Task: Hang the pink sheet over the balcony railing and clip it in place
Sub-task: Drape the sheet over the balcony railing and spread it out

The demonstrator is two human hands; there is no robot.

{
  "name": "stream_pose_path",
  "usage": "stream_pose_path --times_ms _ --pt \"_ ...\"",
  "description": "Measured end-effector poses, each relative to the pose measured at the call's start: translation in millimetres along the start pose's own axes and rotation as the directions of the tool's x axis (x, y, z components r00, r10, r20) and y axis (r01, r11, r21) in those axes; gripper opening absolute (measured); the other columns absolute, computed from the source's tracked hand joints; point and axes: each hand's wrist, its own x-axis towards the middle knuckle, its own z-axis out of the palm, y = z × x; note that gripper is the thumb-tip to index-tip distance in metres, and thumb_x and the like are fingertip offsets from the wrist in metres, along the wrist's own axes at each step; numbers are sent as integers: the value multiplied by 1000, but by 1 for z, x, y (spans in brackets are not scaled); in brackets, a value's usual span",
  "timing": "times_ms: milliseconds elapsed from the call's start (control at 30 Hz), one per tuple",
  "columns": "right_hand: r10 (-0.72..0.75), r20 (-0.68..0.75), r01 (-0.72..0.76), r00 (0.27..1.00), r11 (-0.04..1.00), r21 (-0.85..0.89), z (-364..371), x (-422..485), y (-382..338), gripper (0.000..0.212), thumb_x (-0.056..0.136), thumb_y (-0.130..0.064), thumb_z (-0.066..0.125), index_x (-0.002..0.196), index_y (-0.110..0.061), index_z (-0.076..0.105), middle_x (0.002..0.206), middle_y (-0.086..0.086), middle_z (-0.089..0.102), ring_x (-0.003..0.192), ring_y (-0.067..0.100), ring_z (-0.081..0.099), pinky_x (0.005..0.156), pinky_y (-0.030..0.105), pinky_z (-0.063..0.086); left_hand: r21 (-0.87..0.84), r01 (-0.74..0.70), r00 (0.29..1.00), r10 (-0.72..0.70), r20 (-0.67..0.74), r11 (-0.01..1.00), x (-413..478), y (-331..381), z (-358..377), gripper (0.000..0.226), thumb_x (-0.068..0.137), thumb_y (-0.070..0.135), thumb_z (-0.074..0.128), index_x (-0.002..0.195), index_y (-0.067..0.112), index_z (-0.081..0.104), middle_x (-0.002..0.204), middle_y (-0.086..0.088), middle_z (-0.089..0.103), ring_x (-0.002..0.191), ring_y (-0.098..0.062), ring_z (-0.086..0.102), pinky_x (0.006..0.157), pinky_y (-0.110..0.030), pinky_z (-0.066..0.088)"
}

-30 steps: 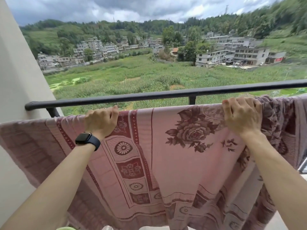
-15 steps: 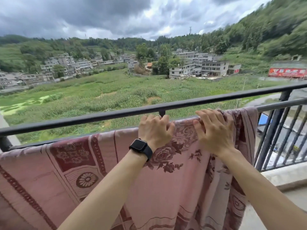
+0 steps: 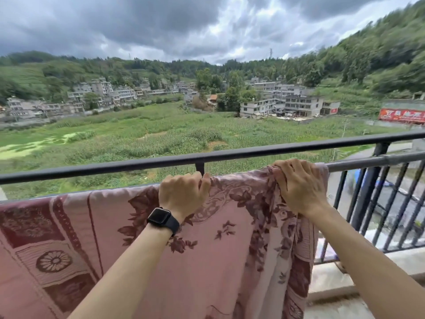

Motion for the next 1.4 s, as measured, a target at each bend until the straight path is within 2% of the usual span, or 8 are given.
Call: stream_pose_path --times_ms 167,300,433,633,833,1067,1267,1400 --pt "227 102 -221 968 973 -67 -17 5 131 63 94 -68 4 111 -34 53 111 5 56 102 29 52 96 46 27 27 42 998 -41 -44 999 1 12 7 52 98 42 31 65 16 61 44 5 44 38 -15 38 47 -18 33" --pt "326 221 -347 919 936 60 -19 13 138 58 90 -70 19 113 -29 53 131 11 53 126 30 42 113 59 19 103 139 989 -143 32 985 2 26 -3 52 94 40 24 67 16 60 48 0 47 45 -18 46 55 -24 33" --pt "242 170 -250 955 968 29 -16 10 120 48 93 -64 28 112 -32 59 127 7 59 126 30 40 114 62 10 225 208 975 -222 35 952 23 81 -9 41 92 38 27 83 16 61 80 -8 68 78 -26 57 79 -40 36" --pt "109 146 -119 983 991 63 -9 6 140 47 98 -63 20 118 -35 53 120 5 58 122 28 44 112 57 13 31 20 991 -24 134 999 58 231 21 47 98 51 29 95 19 63 81 -4 68 78 -23 62 79 -37 42" --pt "47 31 -50 998 994 93 -9 6 227 63 100 -59 7 102 -21 58 98 3 62 98 22 50 101 42 24 29 -25 999 26 -23 999 57 215 47 61 99 60 25 76 16 62 54 2 56 47 -16 46 54 -24 43" --pt "50 -98 -33 994 986 161 -5 8 257 41 104 -45 27 101 -18 58 93 2 61 93 23 51 94 36 28 88 96 994 -91 -62 992 48 224 55 51 100 52 36 81 12 61 68 -8 65 67 -27 58 70 -37 41" --pt "474 -165 -364 865 820 442 -10 -39 283 51 96 -50 56 128 -11 50 139 12 42 130 21 39 110 41 33 126 244 968 -249 26 962 47 246 44 43 96 40 30 94 11 61 82 -17 68 82 -32 58 84 -43 38" --pt "425 246 -467 871 561 683 -19 -50 282 53 88 -53 67 118 -14 49 109 -2 56 86 -5 55 70 17 45 83 233 972 -236 20 969 68 319 46 46 97 47 32 115 17 62 94 -15 69 95 -32 60 98 -48 35"
